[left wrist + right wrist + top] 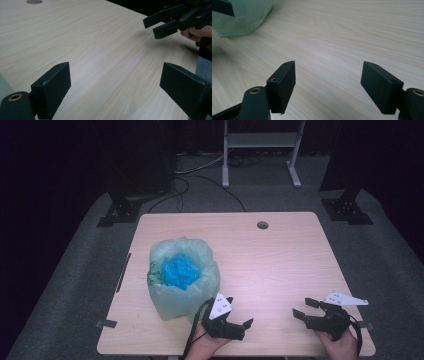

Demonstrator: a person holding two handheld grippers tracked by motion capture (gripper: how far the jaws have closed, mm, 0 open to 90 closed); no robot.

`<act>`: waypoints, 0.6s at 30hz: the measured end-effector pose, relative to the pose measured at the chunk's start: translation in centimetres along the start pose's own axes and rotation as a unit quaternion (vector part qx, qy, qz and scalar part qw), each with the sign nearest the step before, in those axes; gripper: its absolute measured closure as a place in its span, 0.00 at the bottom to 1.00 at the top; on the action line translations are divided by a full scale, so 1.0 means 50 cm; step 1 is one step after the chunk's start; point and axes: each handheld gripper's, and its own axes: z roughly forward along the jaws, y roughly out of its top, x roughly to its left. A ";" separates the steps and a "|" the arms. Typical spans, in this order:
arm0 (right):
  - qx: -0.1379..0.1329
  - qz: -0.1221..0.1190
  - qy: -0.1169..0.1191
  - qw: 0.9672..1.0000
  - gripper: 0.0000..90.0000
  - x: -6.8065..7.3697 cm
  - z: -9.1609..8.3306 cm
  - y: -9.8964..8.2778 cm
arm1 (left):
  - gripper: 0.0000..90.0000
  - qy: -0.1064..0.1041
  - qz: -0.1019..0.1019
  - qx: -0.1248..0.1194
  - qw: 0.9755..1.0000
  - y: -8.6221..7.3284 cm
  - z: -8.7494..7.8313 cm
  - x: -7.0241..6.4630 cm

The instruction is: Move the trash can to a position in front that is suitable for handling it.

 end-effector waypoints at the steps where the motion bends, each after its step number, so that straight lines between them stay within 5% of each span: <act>1: -0.001 0.001 0.001 1.000 0.30 -0.002 0.000 0.000 | 0.10 0.000 -0.001 -0.002 1.000 0.004 -0.003 -0.003; 8: -0.001 0.004 0.004 1.000 0.30 -0.007 0.002 0.000 | 0.10 -0.007 -0.001 -0.009 1.000 0.037 -0.034 -0.013; 18: 0.002 0.001 0.004 1.000 0.30 0.000 0.005 0.001 | 0.10 0.007 -0.002 -0.054 0.999 0.095 -0.117 -0.001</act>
